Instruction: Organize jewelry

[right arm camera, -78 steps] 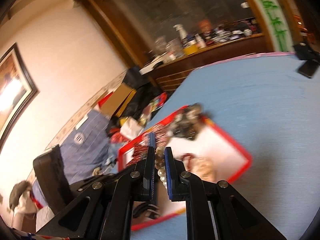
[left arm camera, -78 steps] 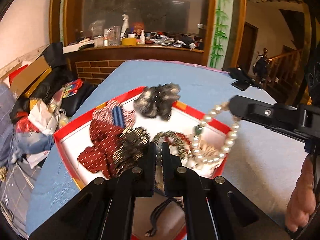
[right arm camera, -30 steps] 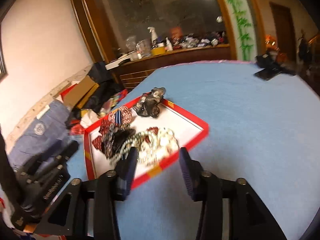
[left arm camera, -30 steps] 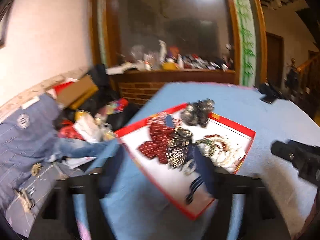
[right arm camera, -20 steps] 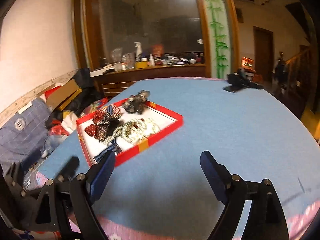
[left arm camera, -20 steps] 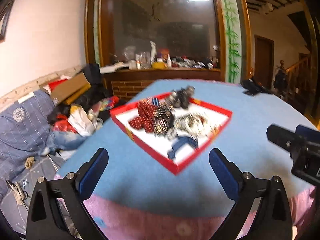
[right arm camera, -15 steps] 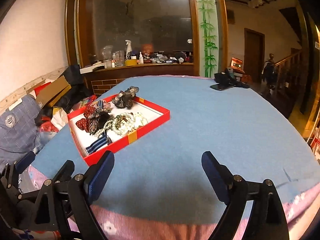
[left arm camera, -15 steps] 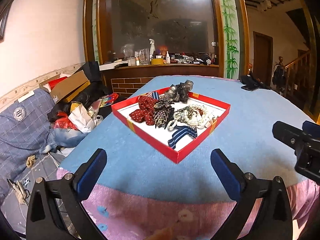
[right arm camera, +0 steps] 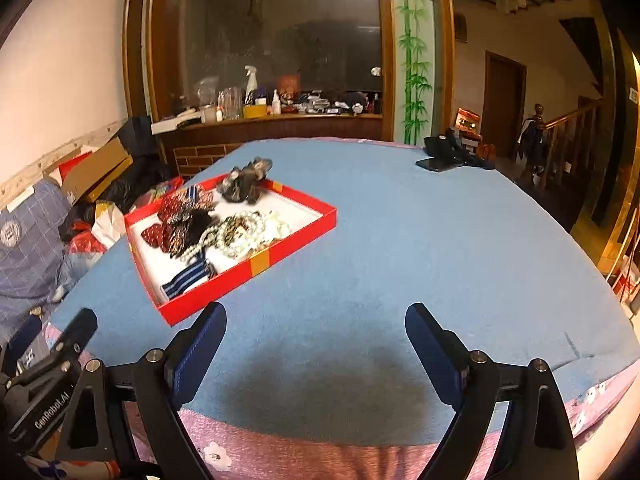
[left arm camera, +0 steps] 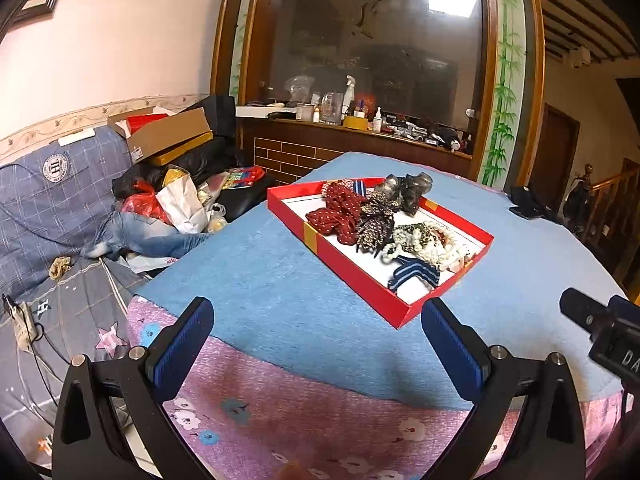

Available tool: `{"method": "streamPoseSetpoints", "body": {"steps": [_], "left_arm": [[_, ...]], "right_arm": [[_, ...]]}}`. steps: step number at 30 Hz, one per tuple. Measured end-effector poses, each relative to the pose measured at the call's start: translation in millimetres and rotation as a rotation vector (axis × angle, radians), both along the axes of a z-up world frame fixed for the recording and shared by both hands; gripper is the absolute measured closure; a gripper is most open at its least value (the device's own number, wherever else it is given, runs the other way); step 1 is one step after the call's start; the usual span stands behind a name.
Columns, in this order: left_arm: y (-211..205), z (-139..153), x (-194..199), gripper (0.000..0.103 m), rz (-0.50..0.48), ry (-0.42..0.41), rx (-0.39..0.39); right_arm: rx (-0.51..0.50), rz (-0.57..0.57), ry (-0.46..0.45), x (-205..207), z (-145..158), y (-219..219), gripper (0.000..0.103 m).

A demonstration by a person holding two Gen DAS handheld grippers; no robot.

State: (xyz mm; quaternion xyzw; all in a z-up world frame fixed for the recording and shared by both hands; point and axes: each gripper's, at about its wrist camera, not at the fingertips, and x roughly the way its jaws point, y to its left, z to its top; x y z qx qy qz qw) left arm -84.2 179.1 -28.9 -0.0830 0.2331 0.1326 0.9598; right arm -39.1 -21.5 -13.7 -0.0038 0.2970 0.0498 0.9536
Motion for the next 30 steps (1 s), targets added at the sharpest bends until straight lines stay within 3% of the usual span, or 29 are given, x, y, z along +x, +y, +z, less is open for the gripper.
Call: {"method": "streamPoseSetpoints", "body": {"steps": [6,14,30], "left_arm": [[-7.8,1.4,-0.8,0.0,0.048,0.008,0.074],[12.3,-3.9,-1.1,0.0,0.093,0.039,-0.002],[15.0,-8.8,1.5,0.0,0.098,0.071,0.003]], "right_arm": [[-0.035,0.037,-0.014,-5.9,-0.1,10.5,0.009],[-0.043,0.054,0.014,-5.5,-6.0,12.2,0.009],[-0.064,0.08,0.018,-6.6,-7.3,19.9,0.009]]}}
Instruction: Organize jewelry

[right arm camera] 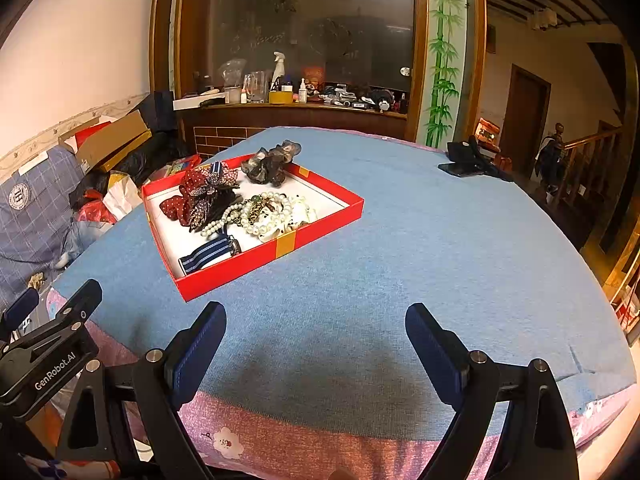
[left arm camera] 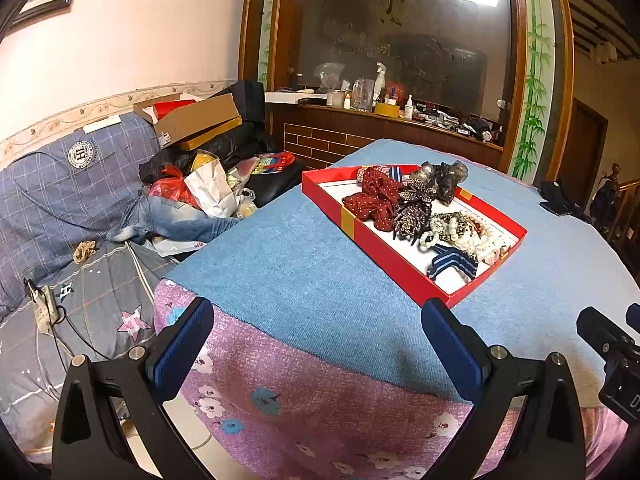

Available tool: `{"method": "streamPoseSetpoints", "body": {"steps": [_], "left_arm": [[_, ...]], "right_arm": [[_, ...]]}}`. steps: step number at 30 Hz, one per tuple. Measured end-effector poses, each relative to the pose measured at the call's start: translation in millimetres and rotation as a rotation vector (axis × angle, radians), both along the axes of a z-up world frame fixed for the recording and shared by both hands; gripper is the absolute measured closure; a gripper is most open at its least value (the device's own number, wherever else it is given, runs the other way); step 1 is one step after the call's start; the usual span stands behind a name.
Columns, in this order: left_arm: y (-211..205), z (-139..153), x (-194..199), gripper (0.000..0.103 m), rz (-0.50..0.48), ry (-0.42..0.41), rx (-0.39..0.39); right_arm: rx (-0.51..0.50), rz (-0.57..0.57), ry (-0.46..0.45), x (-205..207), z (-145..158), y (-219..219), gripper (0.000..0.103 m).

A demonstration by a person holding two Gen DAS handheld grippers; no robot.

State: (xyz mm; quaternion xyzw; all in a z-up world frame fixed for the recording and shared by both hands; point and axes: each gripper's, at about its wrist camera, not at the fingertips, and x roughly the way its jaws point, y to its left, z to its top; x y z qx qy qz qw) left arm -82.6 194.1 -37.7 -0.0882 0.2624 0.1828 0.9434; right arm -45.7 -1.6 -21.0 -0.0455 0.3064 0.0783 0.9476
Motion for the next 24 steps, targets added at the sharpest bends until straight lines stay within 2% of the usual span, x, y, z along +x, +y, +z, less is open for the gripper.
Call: {"method": "streamPoseSetpoints", "body": {"steps": [24], "left_arm": [[-1.8,-0.7,-0.2,0.0,-0.001,-0.003,0.003]], "right_arm": [[-0.009,0.007,0.016,0.8,-5.5,2.3,0.009]]}}
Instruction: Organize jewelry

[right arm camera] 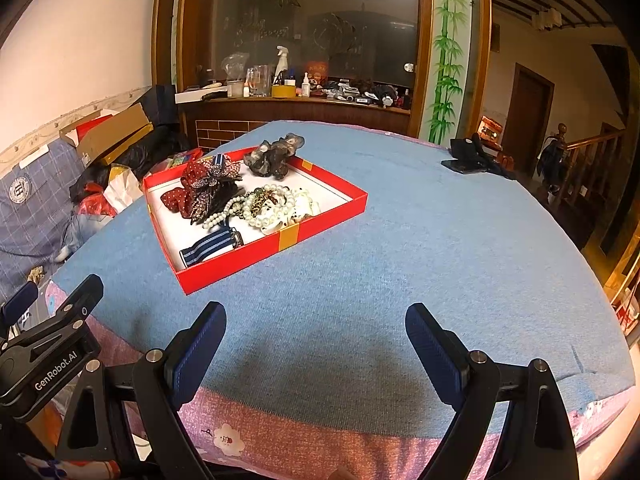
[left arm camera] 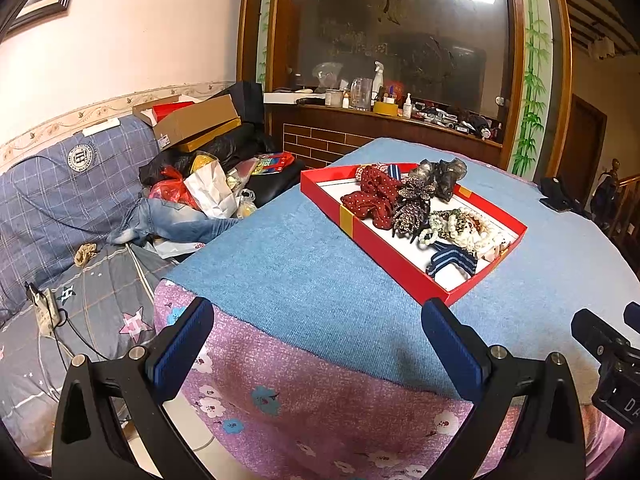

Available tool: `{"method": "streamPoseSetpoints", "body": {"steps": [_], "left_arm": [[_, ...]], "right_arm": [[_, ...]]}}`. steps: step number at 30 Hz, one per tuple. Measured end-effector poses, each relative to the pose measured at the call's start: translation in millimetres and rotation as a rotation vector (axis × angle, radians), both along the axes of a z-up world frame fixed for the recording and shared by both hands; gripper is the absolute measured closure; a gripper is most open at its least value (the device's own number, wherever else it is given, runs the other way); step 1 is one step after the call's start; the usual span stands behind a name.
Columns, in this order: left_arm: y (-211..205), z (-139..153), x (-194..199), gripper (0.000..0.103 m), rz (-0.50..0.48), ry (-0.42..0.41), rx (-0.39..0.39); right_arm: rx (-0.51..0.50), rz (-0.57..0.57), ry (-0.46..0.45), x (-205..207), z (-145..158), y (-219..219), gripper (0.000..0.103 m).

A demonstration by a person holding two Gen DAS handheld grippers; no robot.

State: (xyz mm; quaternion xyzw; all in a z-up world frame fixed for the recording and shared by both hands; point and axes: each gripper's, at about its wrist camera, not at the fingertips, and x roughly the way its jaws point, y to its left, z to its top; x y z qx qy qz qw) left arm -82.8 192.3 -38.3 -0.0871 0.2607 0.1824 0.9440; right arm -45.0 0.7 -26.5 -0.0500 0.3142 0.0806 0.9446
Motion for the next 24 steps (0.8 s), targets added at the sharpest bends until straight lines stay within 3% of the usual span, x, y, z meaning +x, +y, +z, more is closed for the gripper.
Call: {"method": "streamPoseSetpoints", "body": {"steps": [24], "left_arm": [[-1.5,0.0,-0.5,0.0,0.001,-0.001,0.01]], "right_arm": [[0.001,-0.002,0.004,0.4,-0.5,-0.5,0.009]]}}
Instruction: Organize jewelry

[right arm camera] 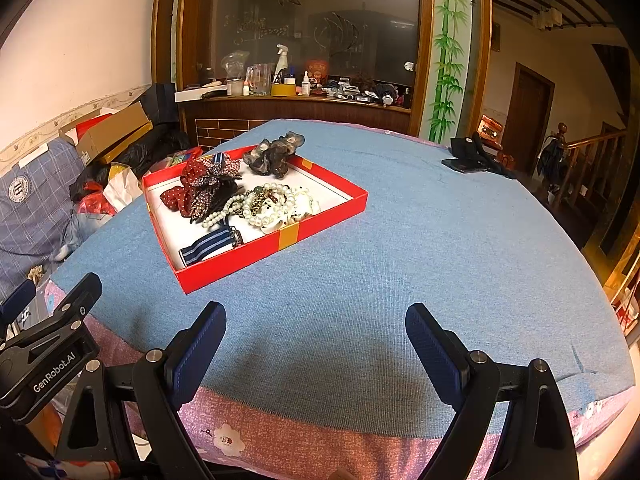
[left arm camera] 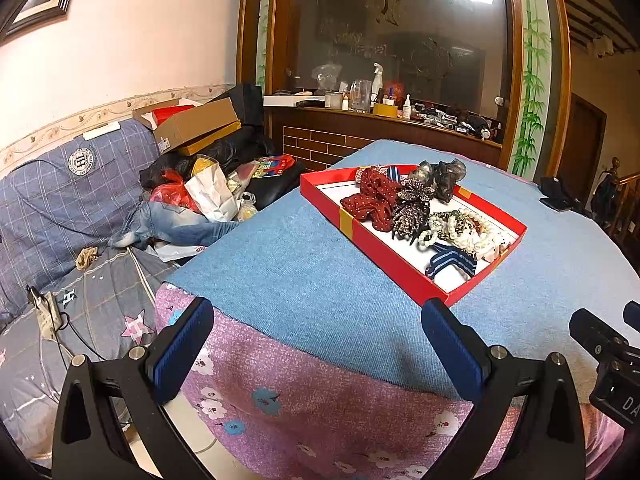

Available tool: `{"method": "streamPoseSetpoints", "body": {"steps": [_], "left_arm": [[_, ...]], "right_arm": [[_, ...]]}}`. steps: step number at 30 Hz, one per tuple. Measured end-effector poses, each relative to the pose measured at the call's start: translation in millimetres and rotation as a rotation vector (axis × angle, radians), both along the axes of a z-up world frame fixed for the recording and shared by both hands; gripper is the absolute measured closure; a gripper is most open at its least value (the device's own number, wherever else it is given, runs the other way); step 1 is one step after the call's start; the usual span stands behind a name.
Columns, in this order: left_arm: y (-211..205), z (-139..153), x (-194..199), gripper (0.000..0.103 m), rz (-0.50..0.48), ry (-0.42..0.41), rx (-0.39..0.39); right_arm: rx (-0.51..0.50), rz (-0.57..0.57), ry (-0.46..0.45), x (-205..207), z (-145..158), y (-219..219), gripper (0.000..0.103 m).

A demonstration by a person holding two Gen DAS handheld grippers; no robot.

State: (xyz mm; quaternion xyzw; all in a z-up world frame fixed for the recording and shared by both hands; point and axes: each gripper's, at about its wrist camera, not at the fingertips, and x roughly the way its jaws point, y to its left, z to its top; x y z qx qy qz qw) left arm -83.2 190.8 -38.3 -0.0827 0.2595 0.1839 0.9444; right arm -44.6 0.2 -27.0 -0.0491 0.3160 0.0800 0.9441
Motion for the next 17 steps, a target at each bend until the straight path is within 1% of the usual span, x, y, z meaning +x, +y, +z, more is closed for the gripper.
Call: {"method": "streamPoseSetpoints", "body": {"steps": [9,12,14,17], "left_arm": [[1.3,0.8,-0.2,0.0,-0.001,-0.002,0.005],[2.1,0.6,-1.5,0.0,-0.001,-0.002,-0.003],[3.2,2.7,-3.9,0.0,-0.012,-0.02,-0.016],[2.8,5.7,-3.7,0.0,-0.014,-0.019,0.002]], "right_arm": [[0.005,-0.005,0.006,2.6,0.2,-3.0,0.009],[0.009,-0.008,0.008,4.5,0.8,-5.0,0.009],[0.012,-0.01,0.009,4.7,0.9,-6.1,0.009],[0.018,-0.016,0.013,5.3,1.2,-8.5,0.009]]}}
